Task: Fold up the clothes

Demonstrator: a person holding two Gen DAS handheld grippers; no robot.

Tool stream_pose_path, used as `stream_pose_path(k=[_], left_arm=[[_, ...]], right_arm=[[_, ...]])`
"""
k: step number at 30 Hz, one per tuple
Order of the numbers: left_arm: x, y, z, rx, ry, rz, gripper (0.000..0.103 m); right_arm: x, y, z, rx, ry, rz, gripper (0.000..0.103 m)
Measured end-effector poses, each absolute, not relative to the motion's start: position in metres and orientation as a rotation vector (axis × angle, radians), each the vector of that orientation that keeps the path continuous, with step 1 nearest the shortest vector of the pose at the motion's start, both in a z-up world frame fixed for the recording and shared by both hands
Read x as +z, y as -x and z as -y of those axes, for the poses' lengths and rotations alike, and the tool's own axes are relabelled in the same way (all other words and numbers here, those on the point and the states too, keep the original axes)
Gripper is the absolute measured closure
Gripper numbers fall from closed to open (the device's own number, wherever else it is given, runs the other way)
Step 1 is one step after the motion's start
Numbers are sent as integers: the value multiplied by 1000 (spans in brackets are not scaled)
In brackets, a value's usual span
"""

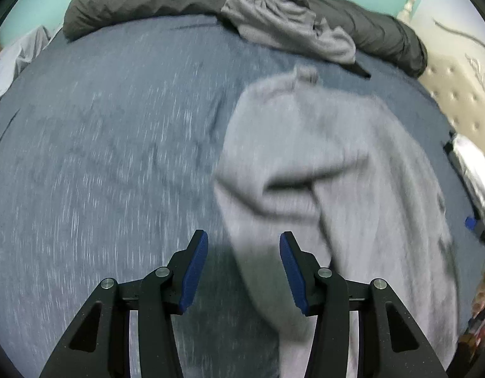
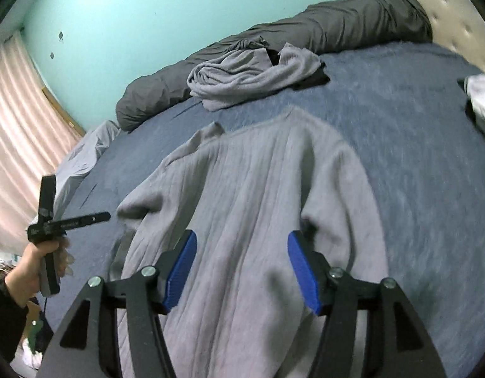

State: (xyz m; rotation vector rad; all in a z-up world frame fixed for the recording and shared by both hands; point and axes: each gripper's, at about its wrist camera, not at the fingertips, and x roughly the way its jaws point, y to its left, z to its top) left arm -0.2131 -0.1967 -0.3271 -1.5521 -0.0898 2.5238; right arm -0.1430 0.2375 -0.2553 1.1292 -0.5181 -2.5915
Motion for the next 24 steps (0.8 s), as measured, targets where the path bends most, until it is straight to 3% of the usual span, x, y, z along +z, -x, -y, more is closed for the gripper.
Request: stream_pose_path(k=[5, 10, 15, 17, 19, 21, 24], left_arm=[[-359, 193, 192, 2464, 1641, 117, 52], [-377, 182, 195, 2450, 1631, 305, 52], [-385, 171, 185, 2428, 1622, 317, 54], [-386, 170, 179, 2416, 1619, 318, 66], [-388, 170, 173, 2394, 1629, 311, 87], [-385, 169, 165, 2390, 1627, 268, 98], [-372, 168, 162, 2407, 1609, 224, 100]], right_arm=[[-263, 116, -235, -2610, -1080, 551, 42], [-281, 111, -246, -2596, -1096, 684, 42], [-289, 112, -253, -2618, -1085, 711, 42], [-292, 113, -254, -2636, -1084, 700, 42], [-295, 114, -256, -2654, -1082, 688, 42], [-297, 115, -257, -2671, -1081, 676, 42], [-300, 115, -260, -2685, -1084, 664, 42]])
